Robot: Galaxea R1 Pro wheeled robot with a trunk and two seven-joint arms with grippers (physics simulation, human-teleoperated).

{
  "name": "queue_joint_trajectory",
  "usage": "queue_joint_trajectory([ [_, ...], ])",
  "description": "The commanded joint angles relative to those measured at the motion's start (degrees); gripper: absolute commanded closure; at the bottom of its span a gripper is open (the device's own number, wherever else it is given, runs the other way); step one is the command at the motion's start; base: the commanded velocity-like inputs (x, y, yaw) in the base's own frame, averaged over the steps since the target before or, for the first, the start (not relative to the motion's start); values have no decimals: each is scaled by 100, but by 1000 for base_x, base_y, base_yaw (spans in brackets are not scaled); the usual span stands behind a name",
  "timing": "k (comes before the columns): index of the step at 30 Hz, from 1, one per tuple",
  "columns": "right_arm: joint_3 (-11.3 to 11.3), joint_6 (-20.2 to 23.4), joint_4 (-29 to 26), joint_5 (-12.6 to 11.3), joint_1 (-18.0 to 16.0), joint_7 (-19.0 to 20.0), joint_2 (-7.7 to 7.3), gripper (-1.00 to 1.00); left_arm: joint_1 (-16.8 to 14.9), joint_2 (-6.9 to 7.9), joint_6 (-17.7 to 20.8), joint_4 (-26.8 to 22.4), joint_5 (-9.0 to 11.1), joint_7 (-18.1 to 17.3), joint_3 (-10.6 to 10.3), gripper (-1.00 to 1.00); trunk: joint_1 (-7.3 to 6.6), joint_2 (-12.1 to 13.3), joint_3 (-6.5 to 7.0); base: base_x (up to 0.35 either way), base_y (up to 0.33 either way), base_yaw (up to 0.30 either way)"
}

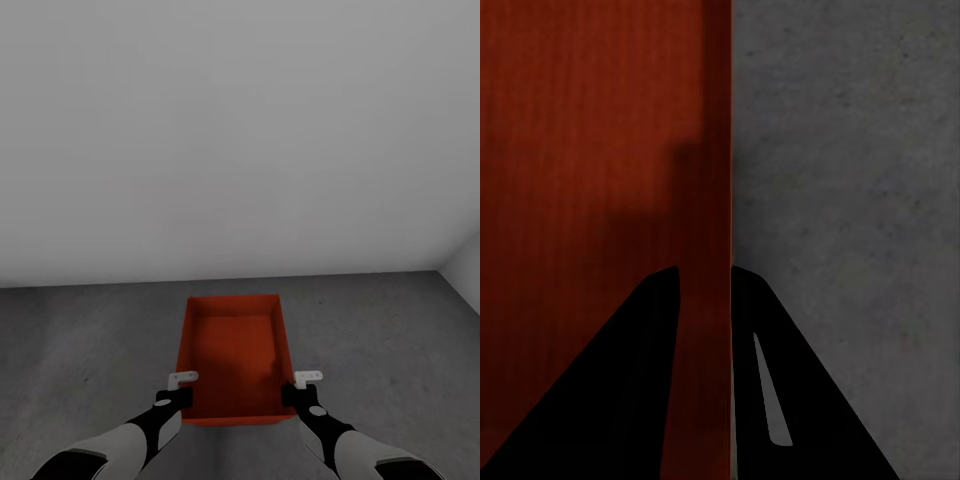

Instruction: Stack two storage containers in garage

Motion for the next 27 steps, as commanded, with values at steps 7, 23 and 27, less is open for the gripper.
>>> queue_joint_trajectory([
  [7, -432, -99, -18, 133, -8, -24, 5, 100, 0, 54, -31, 20, 97, 42, 235, 100, 110, -204, -94, 0, 0, 0],
  [23, -432, -99, -18, 133, -8, -25, 5, 100, 0, 57, -36, 20, 83, 42, 234, 100, 462, -846, -381, 0, 0, 0],
  [27, -433, -99, -18, 133, -8, -24, 5, 100, 0, 57, -36, 20, 80, 42, 235, 100, 549, -1006, -453, 0, 0, 0],
])
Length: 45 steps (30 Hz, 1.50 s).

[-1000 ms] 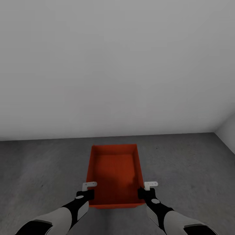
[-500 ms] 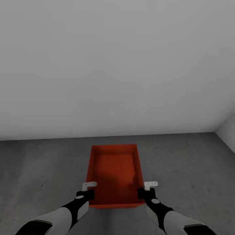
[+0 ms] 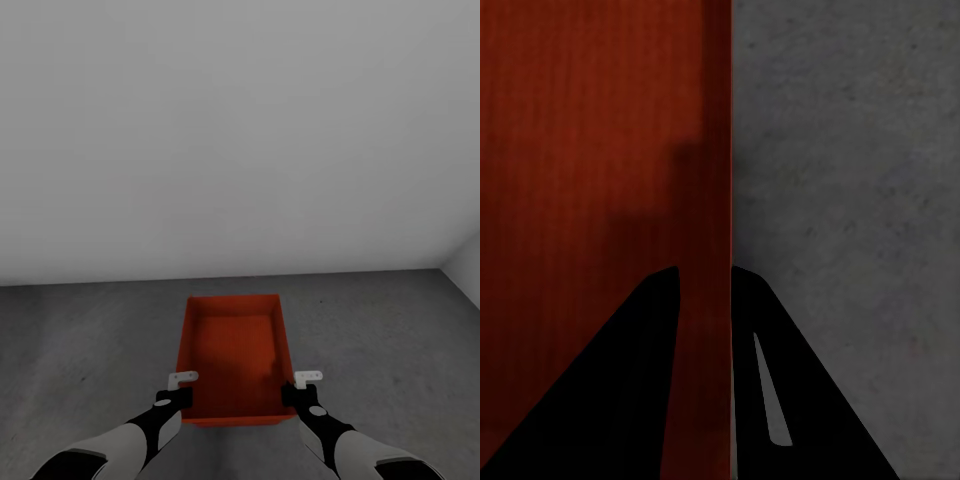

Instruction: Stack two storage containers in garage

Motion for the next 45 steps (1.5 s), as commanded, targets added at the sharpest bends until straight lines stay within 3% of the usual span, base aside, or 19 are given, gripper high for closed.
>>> queue_joint_trajectory([
  [1, -432, -92, -18, 134, -8, -24, 5, 100, 0, 57, -30, 19, 102, 45, 214, 100, 23, -44, -22, 0, 0, 0],
  [45, -431, -84, -18, 134, -8, -25, 4, 100, 0, 57, -21, 19, 101, 36, 214, 100, 989, -1809, -812, 0, 0, 0],
])
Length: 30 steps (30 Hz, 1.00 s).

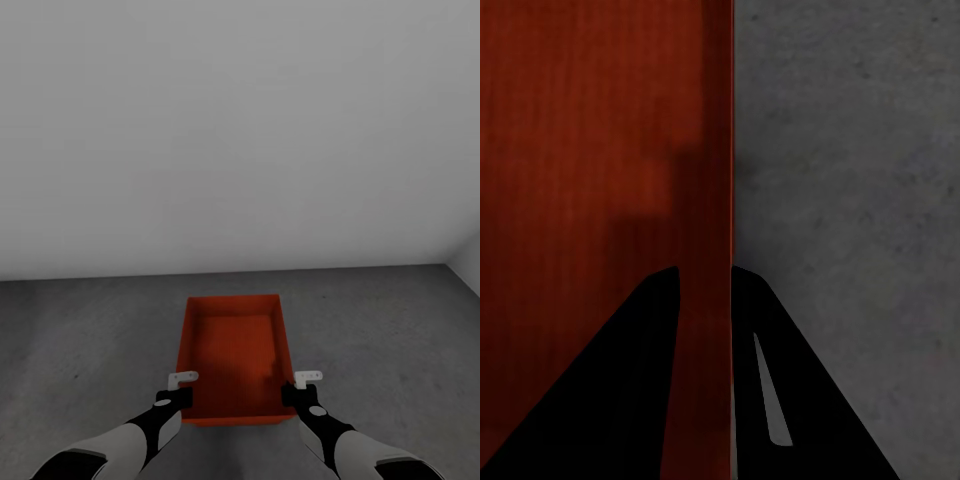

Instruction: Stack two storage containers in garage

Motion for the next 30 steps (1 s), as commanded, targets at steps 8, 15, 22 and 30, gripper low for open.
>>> queue_joint_trajectory([
  [8, -425, -98, -18, 129, -8, -28, 6, 100, 0, 56, -26, 18, 97, 41, 213, 100, 176, -324, -148, 0, 0, 0],
  [15, -424, -99, -18, 129, -8, -25, 6, 100, 0, 56, -26, 18, 97, 41, 213, 100, 330, -605, -273, 0, 0, 0],
  [22, -425, -99, -18, 129, -8, -28, 6, 100, 0, 56, -26, 18, 97, 41, 212, 100, 483, -886, -399, 0, 0, 0],
  [30, -427, -99, -18, 129, -8, -27, 6, 100, 0, 56, -32, 18, 97, 48, 212, 100, 571, -1046, -471, 0, 0, 0],
])
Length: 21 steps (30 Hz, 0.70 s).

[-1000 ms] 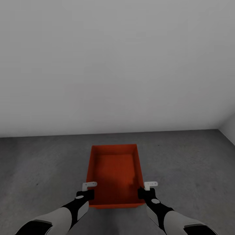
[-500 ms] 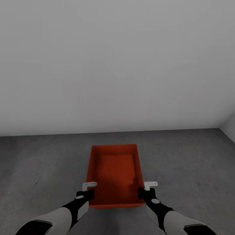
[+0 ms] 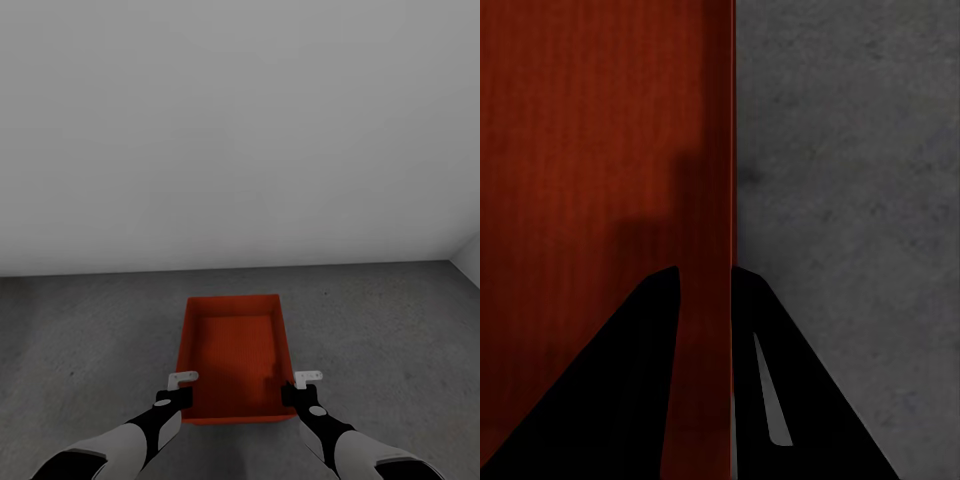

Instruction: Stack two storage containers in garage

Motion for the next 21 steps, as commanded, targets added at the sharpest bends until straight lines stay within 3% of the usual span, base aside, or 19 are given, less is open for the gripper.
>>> queue_joint_trajectory([
  [1, -432, -92, -18, 134, -8, -25, 5, 100, 0, 56, -29, 20, 105, 45, 211, 100, -1, -2, -4, 0, 0, 0],
  [21, -431, -92, -18, 134, -8, -23, 5, 100, 0, 50, -31, 20, 107, 46, 212, 100, -1, -2, -4, 18, 0, 0],
])
